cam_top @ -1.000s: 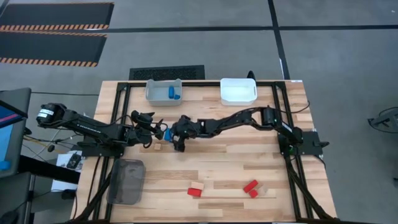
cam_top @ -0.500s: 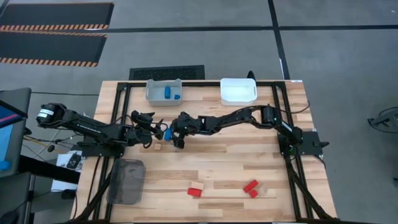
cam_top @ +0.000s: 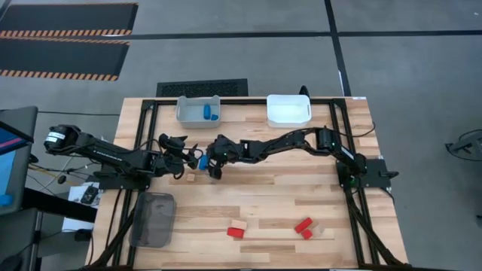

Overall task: Sort & place blocks by color
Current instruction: Put the blue rectangle block into the gray bin

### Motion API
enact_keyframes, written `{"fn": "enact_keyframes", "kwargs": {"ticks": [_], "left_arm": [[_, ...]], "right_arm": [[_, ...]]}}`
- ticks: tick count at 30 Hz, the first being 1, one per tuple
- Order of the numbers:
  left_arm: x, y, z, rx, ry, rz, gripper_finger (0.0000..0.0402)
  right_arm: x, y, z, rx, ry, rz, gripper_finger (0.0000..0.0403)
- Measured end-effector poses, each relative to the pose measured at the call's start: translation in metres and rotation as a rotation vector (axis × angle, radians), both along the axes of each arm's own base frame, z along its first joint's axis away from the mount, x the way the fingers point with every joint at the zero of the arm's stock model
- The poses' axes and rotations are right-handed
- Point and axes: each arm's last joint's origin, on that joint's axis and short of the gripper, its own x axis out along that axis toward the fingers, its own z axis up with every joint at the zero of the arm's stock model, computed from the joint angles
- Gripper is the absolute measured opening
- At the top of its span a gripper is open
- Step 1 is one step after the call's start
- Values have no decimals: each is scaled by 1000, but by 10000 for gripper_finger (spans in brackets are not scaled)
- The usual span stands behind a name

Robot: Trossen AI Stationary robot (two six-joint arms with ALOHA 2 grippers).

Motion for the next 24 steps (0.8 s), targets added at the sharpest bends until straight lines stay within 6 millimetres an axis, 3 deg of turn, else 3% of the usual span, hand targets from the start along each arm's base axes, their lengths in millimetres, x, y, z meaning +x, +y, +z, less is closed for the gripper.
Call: {"fn": "enact_keyframes", "kwargs": {"ticks": [15,24], "left_arm": [[1,0,1,0,-16,5,254],[1,0,1,-1,-19,6,254]], "right_arm": [[1,3,2,-9,-26,-27,400],[5,6,-33,10,11,-23,400]]}}
